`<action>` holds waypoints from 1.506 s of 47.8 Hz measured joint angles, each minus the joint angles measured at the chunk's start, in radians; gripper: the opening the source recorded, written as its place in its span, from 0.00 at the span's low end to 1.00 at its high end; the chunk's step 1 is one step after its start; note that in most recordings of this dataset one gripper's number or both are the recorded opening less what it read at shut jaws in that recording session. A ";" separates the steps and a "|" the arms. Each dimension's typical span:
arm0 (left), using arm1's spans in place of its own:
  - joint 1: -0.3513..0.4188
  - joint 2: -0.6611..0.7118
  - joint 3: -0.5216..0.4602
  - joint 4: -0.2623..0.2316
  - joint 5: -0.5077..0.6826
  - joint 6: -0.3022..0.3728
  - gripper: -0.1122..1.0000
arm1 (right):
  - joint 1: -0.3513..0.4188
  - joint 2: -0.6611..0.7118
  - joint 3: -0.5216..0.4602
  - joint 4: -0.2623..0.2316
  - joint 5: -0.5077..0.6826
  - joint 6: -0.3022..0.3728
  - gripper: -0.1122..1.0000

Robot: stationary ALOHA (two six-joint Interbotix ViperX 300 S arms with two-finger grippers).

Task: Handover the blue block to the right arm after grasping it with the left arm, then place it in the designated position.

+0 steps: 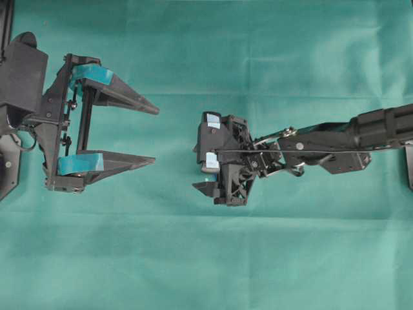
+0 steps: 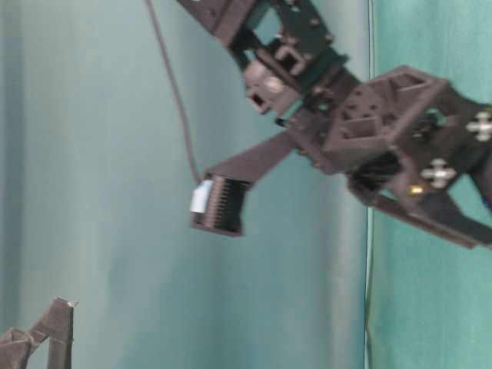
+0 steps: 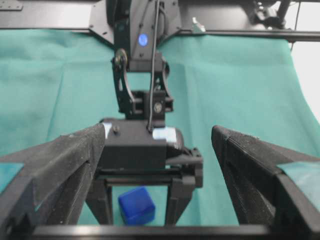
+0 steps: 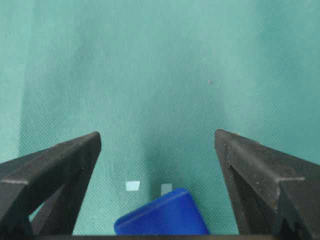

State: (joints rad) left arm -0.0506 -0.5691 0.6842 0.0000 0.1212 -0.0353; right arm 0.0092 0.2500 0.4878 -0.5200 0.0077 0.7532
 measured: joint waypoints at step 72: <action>-0.002 0.000 0.000 0.000 0.000 0.002 1.00 | 0.041 -0.673 0.003 -0.115 0.391 -0.012 0.94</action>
State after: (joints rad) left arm -0.0522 -0.5691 0.6842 0.0000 0.1212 -0.0337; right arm 0.0506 -0.4234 0.4909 -0.6351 0.3988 0.7409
